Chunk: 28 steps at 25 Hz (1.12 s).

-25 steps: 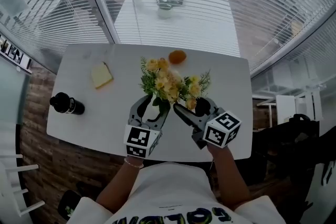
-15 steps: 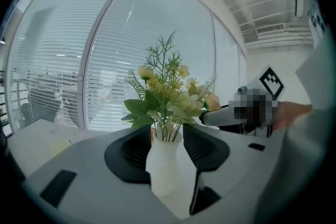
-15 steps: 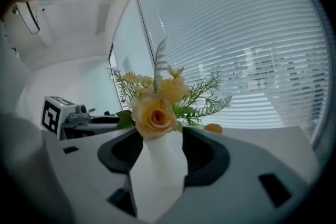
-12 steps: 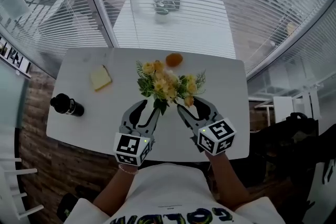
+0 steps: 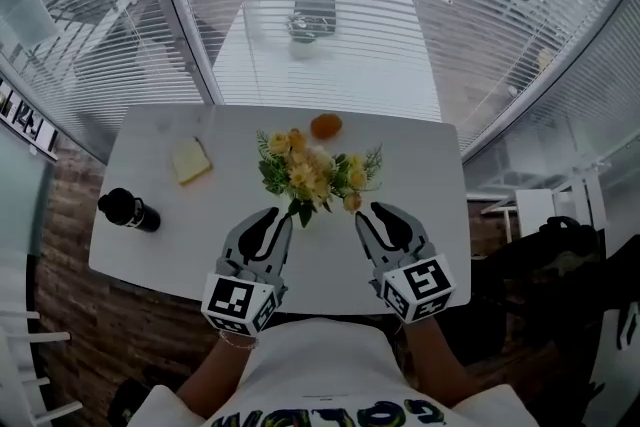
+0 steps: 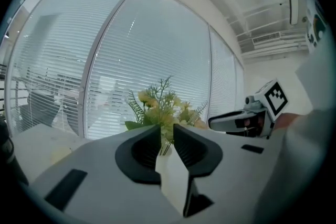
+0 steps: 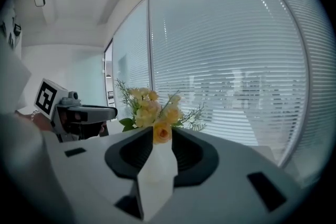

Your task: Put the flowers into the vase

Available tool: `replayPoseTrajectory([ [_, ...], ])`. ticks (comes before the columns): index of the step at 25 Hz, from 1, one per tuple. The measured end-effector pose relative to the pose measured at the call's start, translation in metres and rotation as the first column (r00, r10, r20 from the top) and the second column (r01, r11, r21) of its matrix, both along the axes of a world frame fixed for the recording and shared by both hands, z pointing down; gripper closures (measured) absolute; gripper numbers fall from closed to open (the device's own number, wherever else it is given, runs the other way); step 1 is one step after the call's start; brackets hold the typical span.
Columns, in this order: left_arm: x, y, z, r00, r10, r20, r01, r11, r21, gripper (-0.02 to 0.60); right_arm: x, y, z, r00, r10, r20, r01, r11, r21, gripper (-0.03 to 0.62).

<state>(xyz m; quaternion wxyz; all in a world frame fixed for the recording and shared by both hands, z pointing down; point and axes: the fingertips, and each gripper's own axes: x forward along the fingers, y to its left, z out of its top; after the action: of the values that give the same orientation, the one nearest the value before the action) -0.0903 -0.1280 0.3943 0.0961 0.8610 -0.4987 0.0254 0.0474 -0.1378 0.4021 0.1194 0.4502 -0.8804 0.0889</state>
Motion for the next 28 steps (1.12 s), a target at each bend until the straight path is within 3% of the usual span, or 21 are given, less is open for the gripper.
replayPoseTrajectory([
  [10, -0.003, 0.017, -0.030, 1.000, 0.011, -0.029, -0.009, 0.998, 0.058, 0.536, 0.006, 0.021, -0.037, 1.000, 0.001, 0.008, -0.002, 0.996, 0.086, 0.554],
  [18, -0.006, 0.027, -0.052, 0.998, -0.018, -0.052, 0.024, 0.994, 0.106, 0.560, 0.012, 0.038, -0.073, 0.999, 0.029, 0.016, -0.032, 0.986, 0.162, 0.576],
  [28, 0.005, 0.036, -0.056, 0.998, 0.008, -0.058, -0.001, 0.993, 0.118, 0.565, 0.019, 0.047, -0.079, 0.999, 0.038, 0.031, -0.042, 0.983, 0.178, 0.584],
])
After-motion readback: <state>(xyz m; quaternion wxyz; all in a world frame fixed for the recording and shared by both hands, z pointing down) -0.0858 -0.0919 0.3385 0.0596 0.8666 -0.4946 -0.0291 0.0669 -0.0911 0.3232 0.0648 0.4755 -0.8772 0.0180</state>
